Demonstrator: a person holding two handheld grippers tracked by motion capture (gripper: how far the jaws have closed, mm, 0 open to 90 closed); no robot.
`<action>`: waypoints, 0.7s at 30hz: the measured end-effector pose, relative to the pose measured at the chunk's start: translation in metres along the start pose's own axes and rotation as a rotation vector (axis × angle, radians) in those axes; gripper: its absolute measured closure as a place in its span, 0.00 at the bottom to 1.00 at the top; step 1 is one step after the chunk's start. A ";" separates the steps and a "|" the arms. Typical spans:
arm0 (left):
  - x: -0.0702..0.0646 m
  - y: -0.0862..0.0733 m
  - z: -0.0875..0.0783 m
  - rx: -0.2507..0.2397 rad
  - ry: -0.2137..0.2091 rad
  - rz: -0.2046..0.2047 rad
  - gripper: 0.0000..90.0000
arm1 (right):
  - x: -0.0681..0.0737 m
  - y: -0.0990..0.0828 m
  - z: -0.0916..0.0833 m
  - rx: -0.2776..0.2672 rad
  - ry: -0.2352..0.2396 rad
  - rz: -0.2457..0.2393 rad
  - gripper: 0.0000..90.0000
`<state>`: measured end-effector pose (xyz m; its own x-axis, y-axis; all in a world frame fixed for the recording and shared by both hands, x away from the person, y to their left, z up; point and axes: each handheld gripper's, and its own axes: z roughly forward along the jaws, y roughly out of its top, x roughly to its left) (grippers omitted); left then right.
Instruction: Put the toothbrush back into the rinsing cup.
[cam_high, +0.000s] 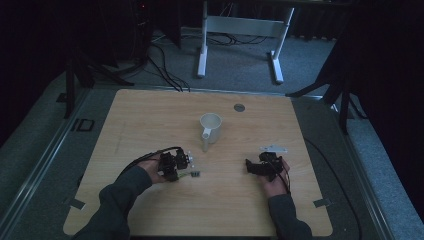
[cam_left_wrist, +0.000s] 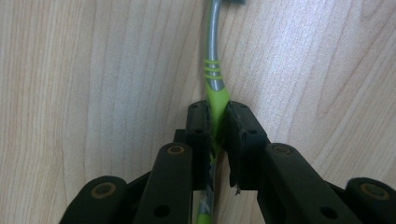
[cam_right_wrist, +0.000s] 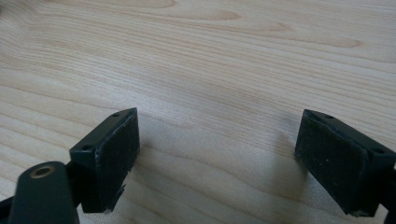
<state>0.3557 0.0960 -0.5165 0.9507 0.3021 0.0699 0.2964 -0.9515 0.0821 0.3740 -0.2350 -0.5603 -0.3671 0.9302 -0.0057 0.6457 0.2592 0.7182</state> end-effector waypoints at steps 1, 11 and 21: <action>0.000 0.000 0.000 -0.001 -0.001 -0.001 0.89 | 0.000 0.000 0.000 0.000 0.000 0.000 0.15; 0.005 -0.002 0.000 -0.011 -0.020 -0.028 0.91 | 0.000 0.000 0.000 0.000 0.000 0.000 0.15; 0.008 -0.008 -0.013 -0.071 -0.032 -0.067 0.91 | 0.000 0.000 0.000 0.000 0.000 0.000 0.15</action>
<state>0.3600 0.1070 -0.5036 0.9317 0.3619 0.0300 0.3533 -0.9224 0.1559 0.3740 -0.2350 -0.5603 -0.3671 0.9302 -0.0058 0.6456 0.2593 0.7183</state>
